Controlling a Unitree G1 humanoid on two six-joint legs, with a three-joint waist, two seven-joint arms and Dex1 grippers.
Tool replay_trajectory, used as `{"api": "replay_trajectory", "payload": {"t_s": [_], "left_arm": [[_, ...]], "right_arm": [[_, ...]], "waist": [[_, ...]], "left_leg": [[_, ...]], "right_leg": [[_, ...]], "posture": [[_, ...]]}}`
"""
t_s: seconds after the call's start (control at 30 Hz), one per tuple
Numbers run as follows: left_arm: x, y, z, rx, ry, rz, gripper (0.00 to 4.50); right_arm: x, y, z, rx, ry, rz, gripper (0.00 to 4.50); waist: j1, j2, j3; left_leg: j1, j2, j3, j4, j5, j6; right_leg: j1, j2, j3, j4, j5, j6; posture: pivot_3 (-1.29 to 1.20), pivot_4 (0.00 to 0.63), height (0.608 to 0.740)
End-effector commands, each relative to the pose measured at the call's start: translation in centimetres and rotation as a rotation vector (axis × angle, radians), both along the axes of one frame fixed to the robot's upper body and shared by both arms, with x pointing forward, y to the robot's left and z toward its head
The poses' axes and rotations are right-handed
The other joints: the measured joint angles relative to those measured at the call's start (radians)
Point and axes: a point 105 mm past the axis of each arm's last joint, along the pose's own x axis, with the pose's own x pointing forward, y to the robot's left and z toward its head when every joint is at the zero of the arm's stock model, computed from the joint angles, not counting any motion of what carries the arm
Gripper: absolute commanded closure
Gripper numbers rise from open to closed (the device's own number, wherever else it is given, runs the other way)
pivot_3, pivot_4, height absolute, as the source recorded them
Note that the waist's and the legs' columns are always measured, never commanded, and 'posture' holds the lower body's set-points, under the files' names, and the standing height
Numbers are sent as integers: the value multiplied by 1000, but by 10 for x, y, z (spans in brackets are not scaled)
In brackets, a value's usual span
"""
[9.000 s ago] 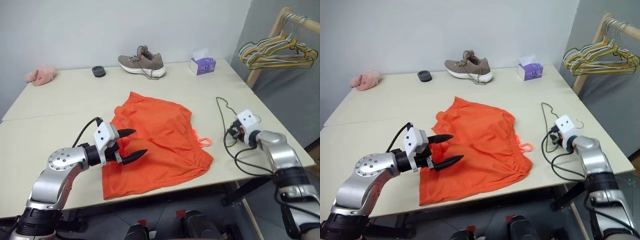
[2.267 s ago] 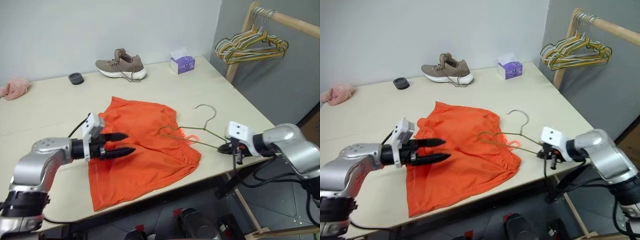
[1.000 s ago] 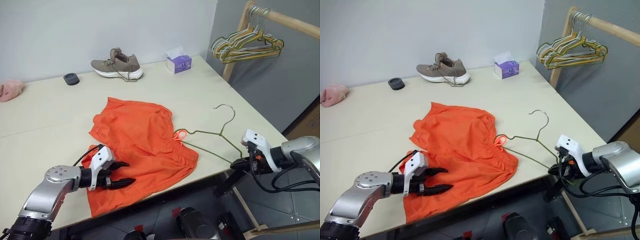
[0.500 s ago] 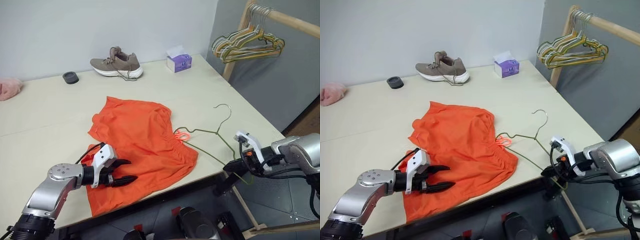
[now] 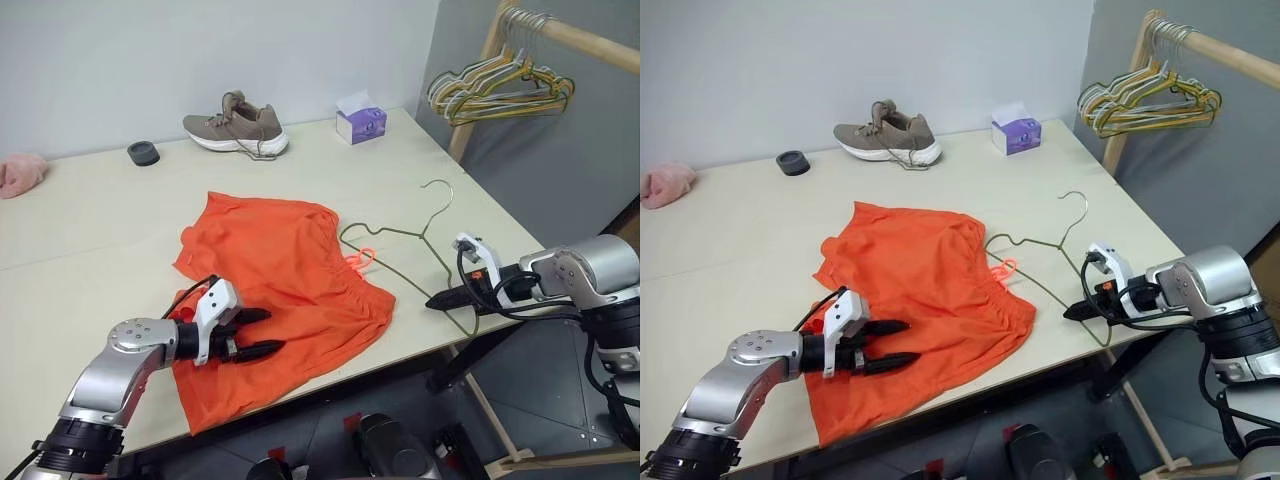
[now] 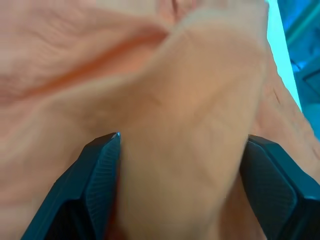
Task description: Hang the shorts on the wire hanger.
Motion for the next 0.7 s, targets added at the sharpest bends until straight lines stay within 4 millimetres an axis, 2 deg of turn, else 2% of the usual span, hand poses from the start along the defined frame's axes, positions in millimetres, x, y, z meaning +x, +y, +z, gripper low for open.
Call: {"api": "replay_trajectory", "payload": {"t_s": [0.03,0.17,0.33,0.4,0.47,0.7], "left_arm": [[11,5,11,-4,-69,45,774],[18,10,12,12,-103,79,774],[32,23,16,6,-144,168,774],[31,21,16,2,-139,156,774],[29,19,15,2,-133,143,774],[26,17,14,9,-128,127,774]], "right_arm": [[-21,10,7,28,-1,143,4500],[-24,7,3,12,-19,151,4500],[2,-5,6,0,-110,12,4500],[21,-14,-4,-61,-135,-100,4500],[27,-17,-11,-93,-139,-126,4500],[36,-4,-23,-100,-134,-110,4500]], "waist": [[8,0,0],[9,0,0],[7,0,0],[2,-1,0],[3,-1,0],[6,0,0]], "left_leg": [[0,0,0,0,-1,0],[-1,0,0,1,-1,0],[0,0,0,2,-1,0],[0,0,0,2,-1,0],[0,0,1,3,-1,0],[-3,0,0,3,-1,0]], "right_leg": [[0,0,0,0,-1,0],[0,0,0,0,-1,0],[0,0,0,0,-1,1],[1,0,0,0,0,2],[1,0,1,0,0,3],[0,0,1,0,0,2]], "posture": [[-249,83,740],[-250,84,740],[-254,81,740],[-254,81,740],[-253,79,740],[-250,77,740]]}}
